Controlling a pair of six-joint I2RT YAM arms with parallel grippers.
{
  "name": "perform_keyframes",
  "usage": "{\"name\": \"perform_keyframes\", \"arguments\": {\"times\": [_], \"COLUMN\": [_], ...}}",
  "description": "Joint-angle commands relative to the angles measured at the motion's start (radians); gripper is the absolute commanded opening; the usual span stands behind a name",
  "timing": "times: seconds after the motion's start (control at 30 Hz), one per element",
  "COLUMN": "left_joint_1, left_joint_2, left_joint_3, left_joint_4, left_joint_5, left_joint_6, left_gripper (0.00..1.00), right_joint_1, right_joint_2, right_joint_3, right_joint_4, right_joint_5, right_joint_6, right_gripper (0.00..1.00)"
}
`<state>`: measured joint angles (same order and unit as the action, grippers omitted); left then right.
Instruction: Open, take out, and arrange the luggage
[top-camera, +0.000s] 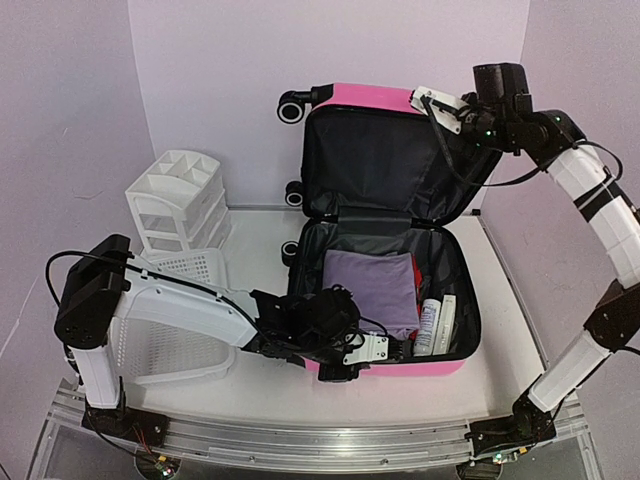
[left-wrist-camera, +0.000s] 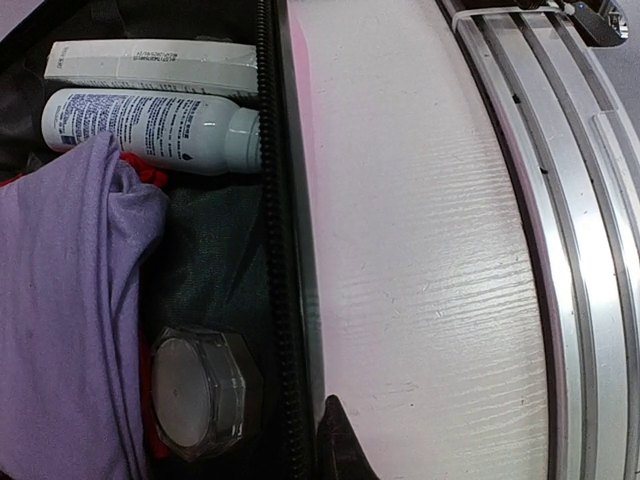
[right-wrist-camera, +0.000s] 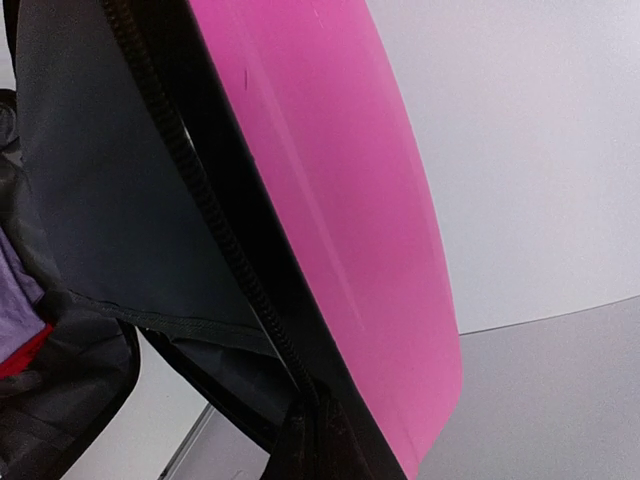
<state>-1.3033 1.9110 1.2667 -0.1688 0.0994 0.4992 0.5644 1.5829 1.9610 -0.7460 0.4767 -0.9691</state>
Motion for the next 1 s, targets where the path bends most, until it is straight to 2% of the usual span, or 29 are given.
{"name": "perform_keyframes", "arguments": {"times": [0.0,0.07,0.13,0.27,0.4,0.53,0.63,0.7,0.97], "left_joint_1": [-0.045,-0.025,0.012,0.112,0.134,0.110,0.062,0.053,-0.035], "left_joint_2": [0.050,0.070,0.076,0.056,0.086,0.103,0.094,0.117,0.262], "left_joint_3": [-0.071,-0.068,-0.056,-0.035,-0.004,0.009,-0.074,-0.076,0.165], "left_joint_4": [-0.103,-0.103,-0.101,-0.062,-0.035,-0.022,0.094,0.149,0.152], "left_joint_5": [-0.079,-0.192,-0.249,-0.250,-0.274,-0.239,-0.229,-0.234,-0.139], "left_joint_6": [0.076,0.130,0.167,0.230,0.374,0.440,0.558,0.607,0.644], "left_gripper": [0.00,0.00,0.00,0.00,0.00,0.00,0.00,0.00,0.00], "right_joint_1": [-0.007,-0.008,-0.007,-0.016,-0.035,-0.038,-0.044,-0.052,-0.085], "right_joint_2": [-0.027,-0.040,-0.053,-0.053,-0.028,0.007,0.039,0.051,0.048], "right_joint_3": [-0.067,-0.059,-0.056,-0.036,-0.005,0.033,0.083,0.111,0.141], "right_joint_4": [-0.128,-0.129,-0.129,-0.124,-0.124,-0.128,-0.131,-0.132,-0.131], "right_joint_5": [-0.011,0.029,0.063,0.130,0.119,0.102,0.150,0.187,0.282], "right_joint_6": [0.079,0.101,0.105,0.102,0.106,0.104,0.100,0.107,0.124], "right_gripper": [0.00,0.00,0.00,0.00,0.00,0.00,0.00,0.00,0.00]}}
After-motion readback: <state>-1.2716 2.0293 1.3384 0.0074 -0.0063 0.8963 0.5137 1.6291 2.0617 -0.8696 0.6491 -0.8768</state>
